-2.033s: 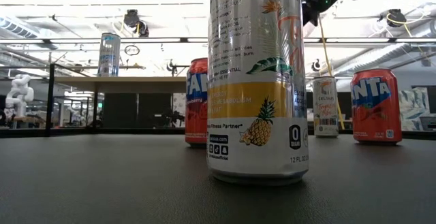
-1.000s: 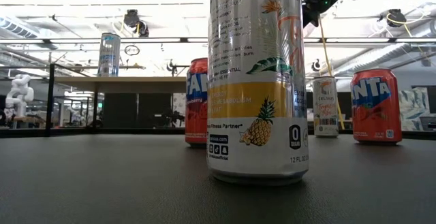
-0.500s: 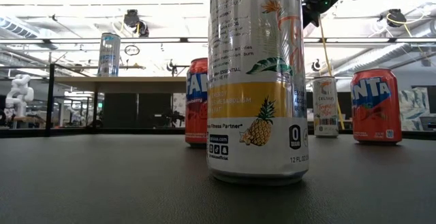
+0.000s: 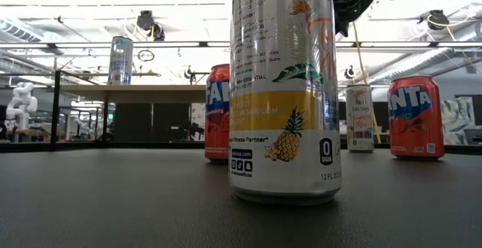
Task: Place canned beverage on shelf
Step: Put the top blue soda can on the shelf
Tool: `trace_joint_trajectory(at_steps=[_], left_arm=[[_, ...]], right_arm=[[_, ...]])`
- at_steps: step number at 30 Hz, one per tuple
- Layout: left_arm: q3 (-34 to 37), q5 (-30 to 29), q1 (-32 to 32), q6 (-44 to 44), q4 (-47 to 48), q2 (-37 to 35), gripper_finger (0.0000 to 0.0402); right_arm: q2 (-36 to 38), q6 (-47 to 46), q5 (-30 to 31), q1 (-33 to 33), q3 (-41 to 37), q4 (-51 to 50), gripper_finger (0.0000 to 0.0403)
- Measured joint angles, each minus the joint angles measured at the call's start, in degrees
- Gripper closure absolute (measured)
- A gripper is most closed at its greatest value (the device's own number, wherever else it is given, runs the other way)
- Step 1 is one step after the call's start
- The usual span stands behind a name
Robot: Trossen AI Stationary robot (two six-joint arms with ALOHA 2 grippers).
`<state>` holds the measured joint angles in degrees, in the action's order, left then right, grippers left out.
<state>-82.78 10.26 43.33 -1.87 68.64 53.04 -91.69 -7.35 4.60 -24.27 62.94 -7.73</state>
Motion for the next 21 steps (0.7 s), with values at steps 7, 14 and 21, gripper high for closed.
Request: trace_joint_trajectory(at_steps=[7,14,21], left_arm=[[0.00,-0.02,0.00,-0.02,-0.02,0.00,0.0401],[0.00,-0.02,0.02,-0.02,0.00,0.00,0.0401],[0.00,0.00,0.02,-0.02,0.00,-0.02,0.0401]], right_arm=[[-2.03,0.58,0.03,-0.11,0.00,-0.22,0.0096],[-3.29,0.94,-0.08,-0.11,-0.07,-0.70,0.0116],[-3.08,0.96,-0.28,-0.11,-0.07,-0.82,0.0207]])
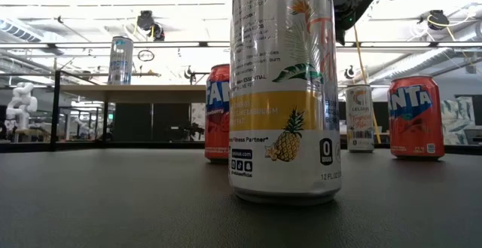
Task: Place canned beverage on shelf
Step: Put the top blue soda can on the shelf
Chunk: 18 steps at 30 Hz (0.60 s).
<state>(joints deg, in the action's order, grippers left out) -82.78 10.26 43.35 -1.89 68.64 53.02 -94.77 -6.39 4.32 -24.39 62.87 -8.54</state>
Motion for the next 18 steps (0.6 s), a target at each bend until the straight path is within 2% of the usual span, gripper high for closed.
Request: trace_joint_trajectory(at_steps=[2,8,18], left_arm=[[0.00,0.00,0.00,0.00,0.00,0.02,0.0401],[0.00,0.00,0.00,0.01,0.00,0.01,0.0401],[0.00,-0.01,0.00,0.00,0.02,0.02,0.0401]], right_arm=[[0.01,0.02,0.00,0.00,0.00,0.05,0.0224],[0.01,0.00,-0.13,0.03,3.28,-5.86,0.0224],[0.01,3.07,-0.05,0.63,20.14,-21.45,0.0224]])
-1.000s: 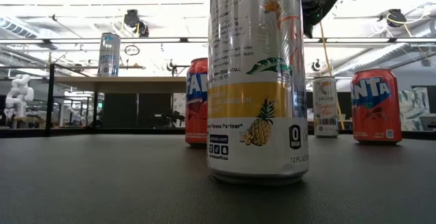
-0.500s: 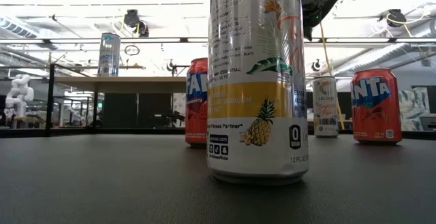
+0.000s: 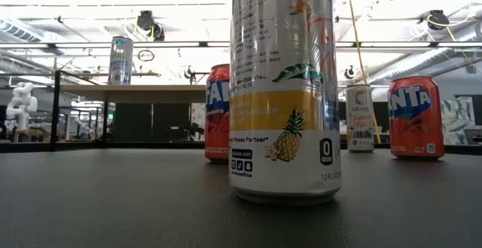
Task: Place canned beverage on shelf
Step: Put the top blue soda can on the shelf
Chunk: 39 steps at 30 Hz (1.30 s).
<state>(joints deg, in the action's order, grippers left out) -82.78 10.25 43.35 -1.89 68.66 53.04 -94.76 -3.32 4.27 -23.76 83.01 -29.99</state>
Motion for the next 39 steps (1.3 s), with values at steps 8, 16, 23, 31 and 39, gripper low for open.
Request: trace_joint_trajectory(at_steps=[8,16,23,31,39], left_arm=[[0.00,0.00,0.00,0.01,-0.01,0.05,0.0401],[0.00,-0.01,0.00,0.02,-0.02,0.63,0.0401],[0.00,-0.01,0.00,0.02,-0.02,2.21,0.0401],[0.00,-0.01,-0.02,-0.45,-0.07,4.08,0.0401],[0.00,-0.01,0.00,-0.91,-0.36,4.61,0.0401]], right_arm=[[0.00,2.53,0.22,0.07,13.88,-6.60,0.0224],[0.02,4.03,0.17,-1.50,22.12,-4.99,0.0224],[-1.58,4.01,-4.64,-3.45,23.53,2.96,0.0224],[-4.98,1.45,-10.96,-5.93,23.66,10.74,0.0224],[-8.71,1.11,-18.31,-6.93,23.62,10.70,0.0224]])
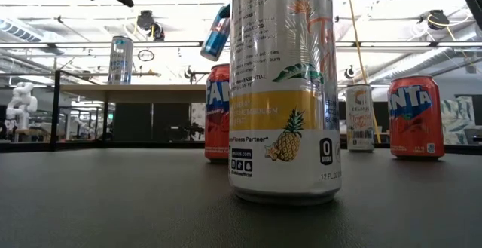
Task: Place canned beverage on shelf
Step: Put the top blue soda can on the shelf
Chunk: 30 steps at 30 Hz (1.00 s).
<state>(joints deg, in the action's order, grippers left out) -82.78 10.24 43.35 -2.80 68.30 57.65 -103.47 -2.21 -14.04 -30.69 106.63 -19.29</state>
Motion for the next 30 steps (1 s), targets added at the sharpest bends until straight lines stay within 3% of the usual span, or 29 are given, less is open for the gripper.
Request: trace_joint_trajectory(at_steps=[10,18,24,30], left_arm=[[0.00,-0.02,0.00,-1.17,0.21,0.00,0.0401],[0.00,-0.02,0.00,-0.97,0.19,0.00,0.0401],[0.00,-0.02,-0.03,-0.93,0.17,0.00,0.0401],[0.00,-0.02,0.00,-0.98,0.17,0.00,0.0401]], right_arm=[[-0.51,3.71,-4.47,-0.68,-0.02,-8.28,0.0224],[-1.21,8.60,-4.17,0.50,-0.02,-8.21,0.0224],[-3.14,7.64,-4.00,-0.09,-0.09,-4.11,0.0224],[-3.95,7.50,-4.06,-0.84,-0.07,-6.11,0.0224]])
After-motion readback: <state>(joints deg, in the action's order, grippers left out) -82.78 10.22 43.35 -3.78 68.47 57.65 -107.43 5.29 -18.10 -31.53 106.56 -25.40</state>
